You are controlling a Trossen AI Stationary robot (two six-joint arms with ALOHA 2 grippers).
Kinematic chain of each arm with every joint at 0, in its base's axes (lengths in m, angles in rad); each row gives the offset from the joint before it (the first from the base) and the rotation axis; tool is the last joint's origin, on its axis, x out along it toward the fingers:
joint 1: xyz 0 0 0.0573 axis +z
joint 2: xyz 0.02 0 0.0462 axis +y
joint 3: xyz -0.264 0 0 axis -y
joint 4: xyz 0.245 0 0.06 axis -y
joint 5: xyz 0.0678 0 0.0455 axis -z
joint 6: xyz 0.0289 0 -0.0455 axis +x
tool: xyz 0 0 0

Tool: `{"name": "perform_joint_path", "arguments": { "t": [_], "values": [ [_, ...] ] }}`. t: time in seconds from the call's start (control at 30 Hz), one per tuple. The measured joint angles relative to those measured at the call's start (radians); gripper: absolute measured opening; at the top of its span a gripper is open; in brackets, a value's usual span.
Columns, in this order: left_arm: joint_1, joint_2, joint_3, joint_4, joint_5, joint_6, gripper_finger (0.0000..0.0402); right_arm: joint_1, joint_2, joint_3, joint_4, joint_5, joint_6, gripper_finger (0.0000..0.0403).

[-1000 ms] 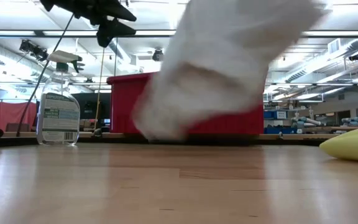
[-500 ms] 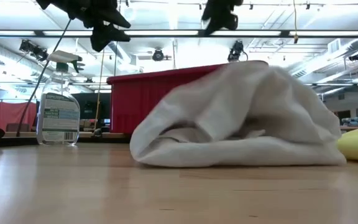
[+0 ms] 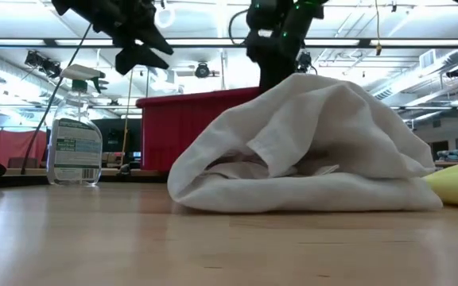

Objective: Fold Laundry from Bin

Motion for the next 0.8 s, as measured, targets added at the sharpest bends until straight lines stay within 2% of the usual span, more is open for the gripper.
{"name": "perform_joint_path", "arguments": {
  "t": [0.17,0.43,0.8],
  "values": [
    [0.0,0.0,-0.003,0.018,-0.046,-0.032,0.0194,-0.069,0.027,-0.001,0.007,-0.027,-0.032,0.0204],
    [0.0,0.0,-0.006,0.046,-0.113,-0.07,0.0194,-0.188,0.016,0.001,0.099,0.062,-0.103,0.0205],
    [-0.001,0.0,-0.006,0.045,-0.149,-0.164,0.0194,-0.326,0.021,-0.004,0.207,0.052,-0.206,0.0205]
  ]
}}
